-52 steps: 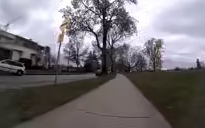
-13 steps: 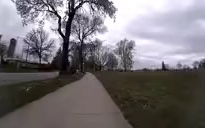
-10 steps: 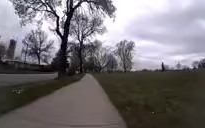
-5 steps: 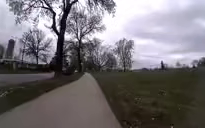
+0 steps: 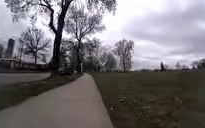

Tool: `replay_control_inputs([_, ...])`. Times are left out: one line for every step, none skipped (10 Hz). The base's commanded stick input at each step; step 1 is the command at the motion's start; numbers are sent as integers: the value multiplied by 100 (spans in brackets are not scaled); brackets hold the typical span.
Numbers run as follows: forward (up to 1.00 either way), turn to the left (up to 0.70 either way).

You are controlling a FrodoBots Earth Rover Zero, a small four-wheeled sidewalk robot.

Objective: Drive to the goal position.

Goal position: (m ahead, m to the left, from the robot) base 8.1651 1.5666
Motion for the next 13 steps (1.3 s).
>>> replay_control_inputs([100,0])
replay_control_inputs([100,0])
replay_control_inputs([73,0])
replay_control_inputs([0,0])
replay_control_inputs([0,0])
replay_control_inputs([0,0])
replay_control_inputs([0,0])
replay_control_inputs([0,99])
replay_control_inputs([0,100])
replay_control_inputs([0,89])
replay_control_inputs([0,6])
replay_control_inputs([0,84])
replay_control_inputs([0,100])
